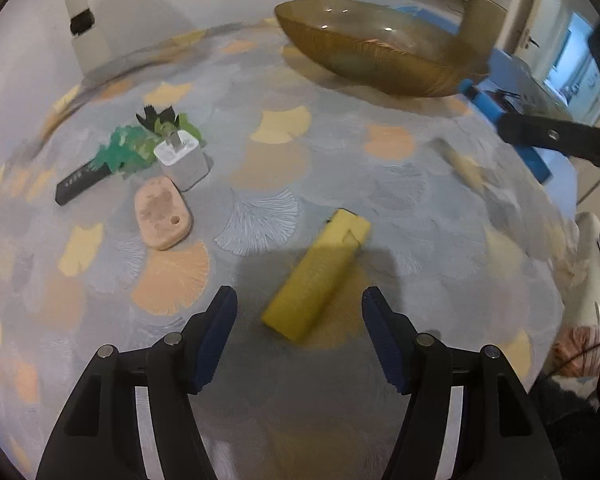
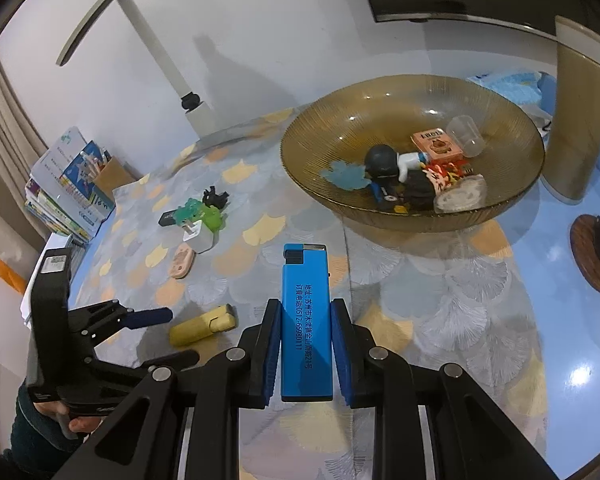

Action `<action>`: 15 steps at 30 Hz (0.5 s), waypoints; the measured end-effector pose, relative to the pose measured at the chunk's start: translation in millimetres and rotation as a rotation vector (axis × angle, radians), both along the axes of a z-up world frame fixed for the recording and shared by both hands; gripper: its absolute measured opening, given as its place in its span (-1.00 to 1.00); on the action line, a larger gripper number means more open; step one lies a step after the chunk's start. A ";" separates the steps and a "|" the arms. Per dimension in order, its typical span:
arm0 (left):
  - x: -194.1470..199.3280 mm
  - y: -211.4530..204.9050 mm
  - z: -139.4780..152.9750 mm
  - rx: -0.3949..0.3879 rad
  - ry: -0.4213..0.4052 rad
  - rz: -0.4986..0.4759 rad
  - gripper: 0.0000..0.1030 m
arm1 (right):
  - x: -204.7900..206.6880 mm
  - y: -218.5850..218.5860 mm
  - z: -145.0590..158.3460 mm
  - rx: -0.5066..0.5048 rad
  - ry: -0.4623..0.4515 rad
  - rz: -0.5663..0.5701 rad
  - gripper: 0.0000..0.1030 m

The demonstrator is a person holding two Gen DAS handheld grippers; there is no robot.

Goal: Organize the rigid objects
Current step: 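Carry both lighters over the amber bowl and open both grippers to drop them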

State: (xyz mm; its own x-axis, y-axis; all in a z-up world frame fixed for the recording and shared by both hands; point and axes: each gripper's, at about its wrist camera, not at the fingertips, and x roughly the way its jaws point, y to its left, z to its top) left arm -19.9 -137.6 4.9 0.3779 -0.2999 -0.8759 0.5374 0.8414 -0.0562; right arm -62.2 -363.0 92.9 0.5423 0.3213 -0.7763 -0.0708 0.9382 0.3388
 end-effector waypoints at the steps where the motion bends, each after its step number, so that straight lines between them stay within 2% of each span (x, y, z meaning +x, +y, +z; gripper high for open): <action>1: -0.2 -1.2 0.5 -0.003 -0.018 0.004 0.07 | -1.2 0.1 0.1 0.004 0.000 -0.002 -0.54; 3: -2.9 -7.8 2.6 -0.001 -0.043 -0.015 -0.44 | -1.9 -1.0 1.1 0.002 -0.005 -0.002 -0.54; 5: -5.6 -16.5 5.4 -0.013 -0.042 -0.034 -0.60 | -2.4 -3.8 2.4 -0.001 -0.009 -0.009 -0.54; 8: -7.7 -22.5 28.8 -0.073 -0.101 -0.013 -0.60 | -5.7 -12.4 9.6 0.005 -0.023 -0.038 -0.54; 11: 1.8 -27.9 80.0 -0.174 -0.201 -0.002 -0.60 | -7.3 -27.1 32.5 -0.005 -0.084 -0.065 -0.54; 15: 26.3 -47.9 127.5 -0.245 -0.298 -0.001 -0.60 | 0.6 -54.1 66.6 -0.046 -0.175 -0.158 -0.54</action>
